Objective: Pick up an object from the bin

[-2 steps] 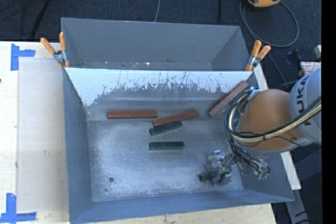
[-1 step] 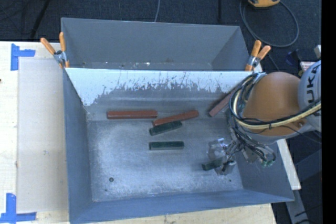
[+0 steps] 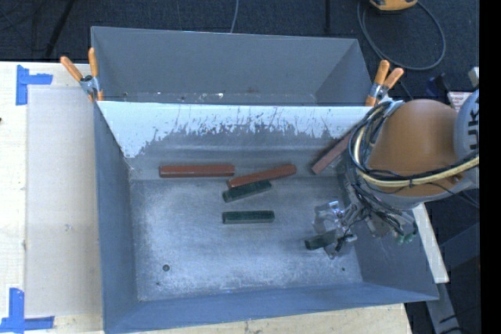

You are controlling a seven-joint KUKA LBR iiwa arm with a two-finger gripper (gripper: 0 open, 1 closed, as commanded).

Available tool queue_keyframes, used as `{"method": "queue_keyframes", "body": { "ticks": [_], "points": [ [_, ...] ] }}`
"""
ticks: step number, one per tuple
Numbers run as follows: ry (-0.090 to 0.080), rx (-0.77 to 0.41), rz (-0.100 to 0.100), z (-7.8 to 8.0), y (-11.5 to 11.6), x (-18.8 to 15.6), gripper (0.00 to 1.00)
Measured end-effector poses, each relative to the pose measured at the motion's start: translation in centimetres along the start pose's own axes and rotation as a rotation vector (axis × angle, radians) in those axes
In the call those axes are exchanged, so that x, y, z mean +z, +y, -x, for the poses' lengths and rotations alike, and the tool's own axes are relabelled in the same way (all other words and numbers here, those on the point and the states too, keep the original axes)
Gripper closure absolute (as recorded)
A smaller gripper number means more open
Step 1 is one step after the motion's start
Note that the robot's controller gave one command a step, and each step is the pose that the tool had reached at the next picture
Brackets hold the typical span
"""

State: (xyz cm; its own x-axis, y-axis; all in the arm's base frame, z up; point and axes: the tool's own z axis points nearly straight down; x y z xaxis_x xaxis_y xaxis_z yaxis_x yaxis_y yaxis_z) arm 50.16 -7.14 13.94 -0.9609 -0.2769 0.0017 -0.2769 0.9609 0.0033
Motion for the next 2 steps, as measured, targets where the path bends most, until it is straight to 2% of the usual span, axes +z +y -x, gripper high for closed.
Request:
{"method": "queue_keyframes", "body": {
  "ticks": [1, 2],
  "points": [
    [-0.002, 0.054, -0.002, 4.2, -1.8, -5.1, 1.00],
    [-0.002, 0.029, -0.002, 1.3, -0.1, -11.0, 1.00]
  ]
}}
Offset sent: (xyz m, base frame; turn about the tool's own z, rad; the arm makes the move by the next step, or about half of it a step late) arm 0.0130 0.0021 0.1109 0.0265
